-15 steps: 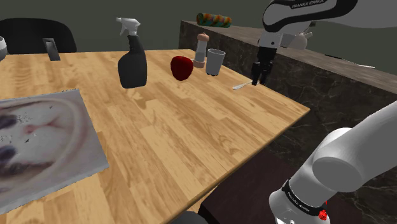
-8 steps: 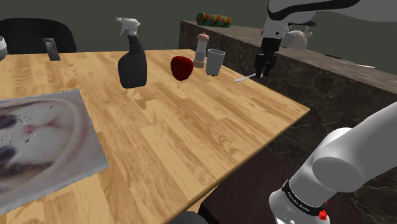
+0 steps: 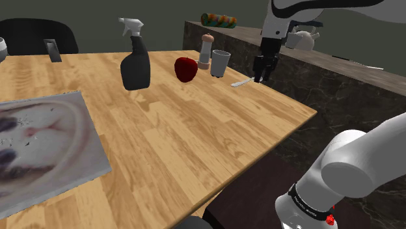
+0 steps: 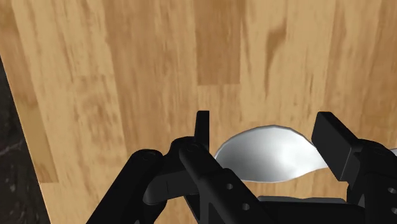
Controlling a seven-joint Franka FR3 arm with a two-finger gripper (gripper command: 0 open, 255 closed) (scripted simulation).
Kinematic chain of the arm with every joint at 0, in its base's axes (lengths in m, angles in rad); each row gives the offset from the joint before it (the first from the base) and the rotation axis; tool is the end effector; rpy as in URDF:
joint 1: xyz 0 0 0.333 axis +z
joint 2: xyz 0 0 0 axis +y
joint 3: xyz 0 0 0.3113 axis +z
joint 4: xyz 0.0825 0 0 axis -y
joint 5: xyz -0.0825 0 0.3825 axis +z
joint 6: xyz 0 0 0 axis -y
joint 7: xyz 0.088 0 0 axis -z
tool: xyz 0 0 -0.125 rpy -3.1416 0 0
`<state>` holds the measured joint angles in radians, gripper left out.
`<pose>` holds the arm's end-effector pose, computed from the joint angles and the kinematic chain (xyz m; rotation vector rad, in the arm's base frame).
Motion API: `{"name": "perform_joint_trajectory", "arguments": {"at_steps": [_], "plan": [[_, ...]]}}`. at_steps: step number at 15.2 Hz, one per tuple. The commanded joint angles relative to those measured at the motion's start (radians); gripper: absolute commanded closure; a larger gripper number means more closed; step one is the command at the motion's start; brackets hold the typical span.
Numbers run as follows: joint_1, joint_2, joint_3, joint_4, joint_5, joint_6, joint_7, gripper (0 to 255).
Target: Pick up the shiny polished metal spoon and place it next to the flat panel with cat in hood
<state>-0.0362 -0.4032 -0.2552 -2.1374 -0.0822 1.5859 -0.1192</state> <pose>0.3924 -0.1400 0.5278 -3.0777 0.2108 0.2365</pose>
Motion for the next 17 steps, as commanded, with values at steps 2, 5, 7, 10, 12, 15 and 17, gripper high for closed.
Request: {"name": "perform_joint_trajectory", "arguments": {"at_steps": [2,5,7,10,12,15,17], "plan": [[0.023,-0.058,0.057,-0.047,0.024,-0.012,0.078,255],[0.048,-0.093,0.113,-0.081,0.055,-0.015,0.152,255],[0.066,-0.111,0.150,-0.098,0.079,-0.016,0.200,255],[0.094,-0.130,0.206,-0.115,0.117,-0.015,0.273,255],[0.113,-0.137,0.244,-0.121,0.144,-0.013,0.321,255],[0.142,-0.138,0.301,-0.122,0.184,-0.007,0.393,255],[0.161,-0.133,0.339,-0.118,0.210,-0.002,0.442,255]]}}
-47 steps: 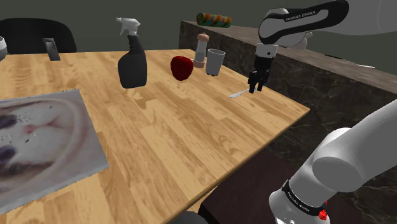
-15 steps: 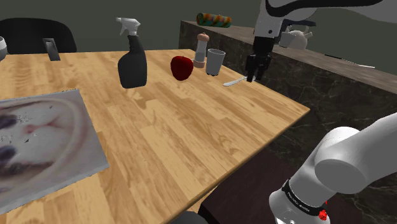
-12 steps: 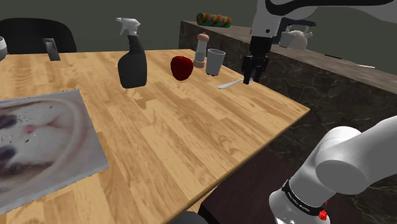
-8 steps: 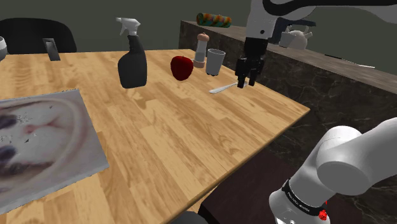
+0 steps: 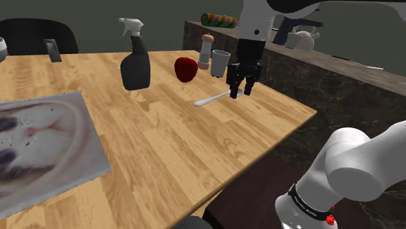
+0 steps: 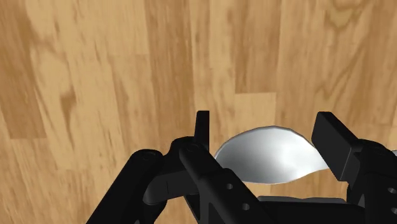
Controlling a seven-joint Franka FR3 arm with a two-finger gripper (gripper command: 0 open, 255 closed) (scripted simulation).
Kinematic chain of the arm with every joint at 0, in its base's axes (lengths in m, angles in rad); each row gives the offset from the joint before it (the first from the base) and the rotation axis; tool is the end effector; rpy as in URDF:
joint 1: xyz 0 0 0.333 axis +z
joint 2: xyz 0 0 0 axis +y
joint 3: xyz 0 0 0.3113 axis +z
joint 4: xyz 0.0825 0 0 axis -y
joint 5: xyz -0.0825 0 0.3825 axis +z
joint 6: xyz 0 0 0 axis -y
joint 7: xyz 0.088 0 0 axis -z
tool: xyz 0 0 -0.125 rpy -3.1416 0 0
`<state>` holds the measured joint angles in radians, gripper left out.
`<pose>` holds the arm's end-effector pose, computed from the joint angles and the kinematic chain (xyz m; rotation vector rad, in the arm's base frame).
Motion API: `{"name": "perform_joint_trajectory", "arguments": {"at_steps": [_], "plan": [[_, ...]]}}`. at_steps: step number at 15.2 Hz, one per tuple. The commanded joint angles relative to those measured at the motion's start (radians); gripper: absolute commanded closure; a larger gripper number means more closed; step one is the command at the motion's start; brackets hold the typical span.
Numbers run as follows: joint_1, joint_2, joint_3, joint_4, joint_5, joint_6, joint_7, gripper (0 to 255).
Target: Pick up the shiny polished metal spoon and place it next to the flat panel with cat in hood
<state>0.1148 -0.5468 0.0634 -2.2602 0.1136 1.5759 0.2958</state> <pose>0.3605 0.0825 0.5331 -3.0788 0.2121 0.2364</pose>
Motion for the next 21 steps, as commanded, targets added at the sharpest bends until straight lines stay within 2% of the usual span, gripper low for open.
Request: {"name": "perform_joint_trajectory", "arguments": {"at_steps": [1,12,21], "plan": [[0.019,0.015,0.040,0.009,0.027,0.011,0.051,255],[0.109,0.136,0.249,0.123,0.132,0.061,0.319,255],[0.164,0.336,0.419,0.315,0.129,0.107,0.556,255]]}}
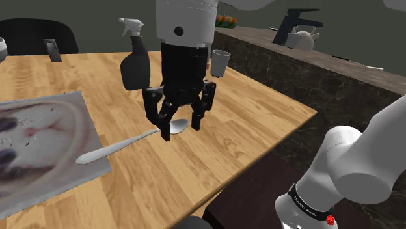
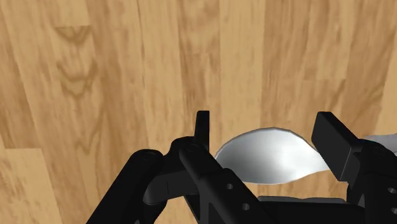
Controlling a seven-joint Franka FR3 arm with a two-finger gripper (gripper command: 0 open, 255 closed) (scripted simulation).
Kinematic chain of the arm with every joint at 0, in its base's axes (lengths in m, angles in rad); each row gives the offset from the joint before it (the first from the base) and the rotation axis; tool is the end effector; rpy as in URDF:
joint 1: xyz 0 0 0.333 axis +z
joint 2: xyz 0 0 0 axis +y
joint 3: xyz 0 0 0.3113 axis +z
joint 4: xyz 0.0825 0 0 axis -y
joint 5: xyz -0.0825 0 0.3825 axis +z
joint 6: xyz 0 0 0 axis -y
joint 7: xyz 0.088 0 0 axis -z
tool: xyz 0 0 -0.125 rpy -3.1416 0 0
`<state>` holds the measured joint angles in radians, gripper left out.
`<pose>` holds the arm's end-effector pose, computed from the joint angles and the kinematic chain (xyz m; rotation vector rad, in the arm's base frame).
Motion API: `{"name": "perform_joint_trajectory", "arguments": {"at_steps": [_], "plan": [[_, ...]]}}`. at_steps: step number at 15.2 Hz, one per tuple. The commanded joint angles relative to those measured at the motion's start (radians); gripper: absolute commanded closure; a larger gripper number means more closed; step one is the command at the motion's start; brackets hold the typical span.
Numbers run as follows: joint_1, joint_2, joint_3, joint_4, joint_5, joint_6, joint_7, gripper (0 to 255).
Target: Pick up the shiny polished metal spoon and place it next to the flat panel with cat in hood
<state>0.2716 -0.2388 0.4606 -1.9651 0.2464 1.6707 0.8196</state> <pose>0.3306 0.3567 0.5353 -3.0796 0.2116 0.2352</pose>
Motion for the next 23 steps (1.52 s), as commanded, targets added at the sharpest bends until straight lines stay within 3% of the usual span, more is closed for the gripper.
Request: {"name": "perform_joint_trajectory", "arguments": {"at_steps": [1,7,23], "plan": [[0.014,0.056,0.040,0.046,-0.012,0.016,0.060,255],[0.080,0.277,0.149,0.260,-0.112,0.026,0.262,255],[0.087,0.292,0.148,0.081,-0.114,0.216,0.242,255]]}}
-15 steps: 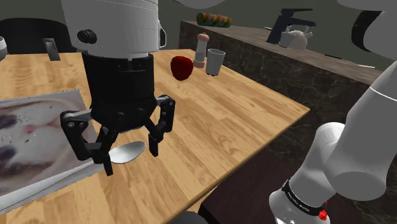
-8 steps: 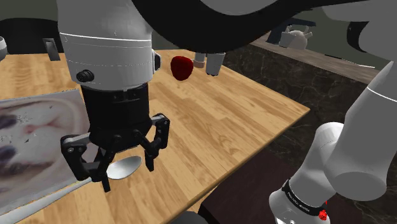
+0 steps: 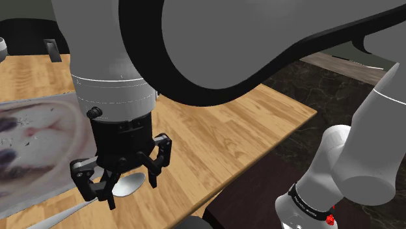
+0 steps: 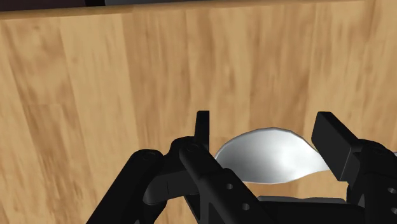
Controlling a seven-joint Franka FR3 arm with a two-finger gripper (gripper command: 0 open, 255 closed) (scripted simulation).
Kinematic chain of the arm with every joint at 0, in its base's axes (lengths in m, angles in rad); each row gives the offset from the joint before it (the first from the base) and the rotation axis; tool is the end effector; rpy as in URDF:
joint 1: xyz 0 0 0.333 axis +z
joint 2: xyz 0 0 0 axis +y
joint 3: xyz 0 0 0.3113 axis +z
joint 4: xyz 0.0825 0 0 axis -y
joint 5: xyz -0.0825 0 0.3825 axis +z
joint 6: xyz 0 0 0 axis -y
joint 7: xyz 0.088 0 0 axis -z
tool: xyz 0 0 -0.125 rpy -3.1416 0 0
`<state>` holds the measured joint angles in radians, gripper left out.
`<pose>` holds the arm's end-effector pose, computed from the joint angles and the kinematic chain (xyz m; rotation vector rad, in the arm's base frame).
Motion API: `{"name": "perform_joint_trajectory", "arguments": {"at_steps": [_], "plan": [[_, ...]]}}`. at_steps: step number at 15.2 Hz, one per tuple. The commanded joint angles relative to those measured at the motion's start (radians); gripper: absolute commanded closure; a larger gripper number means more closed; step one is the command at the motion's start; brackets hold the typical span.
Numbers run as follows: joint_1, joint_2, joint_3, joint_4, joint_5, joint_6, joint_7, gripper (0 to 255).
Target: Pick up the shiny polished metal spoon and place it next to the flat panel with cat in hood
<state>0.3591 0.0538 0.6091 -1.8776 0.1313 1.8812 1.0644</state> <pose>0.3148 0.4714 0.4589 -3.0784 0.2143 0.2372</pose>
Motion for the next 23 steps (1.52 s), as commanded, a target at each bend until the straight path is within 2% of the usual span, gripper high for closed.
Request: {"name": "perform_joint_trajectory", "arguments": {"at_steps": [1,7,8,13,17,23], "plan": [[-0.001,-0.001,-0.001,-0.006,0.001,0.006,-0.003,255],[-0.001,-0.001,-0.001,-0.006,0.001,0.006,-0.003,255],[-0.001,-0.001,-0.001,-0.006,0.001,0.006,-0.003,0],[-0.001,-0.001,-0.001,-0.006,0.001,0.006,-0.003,0],[-0.010,-0.009,-0.008,0.112,0.001,-0.120,-0.003,0],[-0.010,-0.009,-0.008,0.112,0.001,-0.120,-0.003,0]]}}
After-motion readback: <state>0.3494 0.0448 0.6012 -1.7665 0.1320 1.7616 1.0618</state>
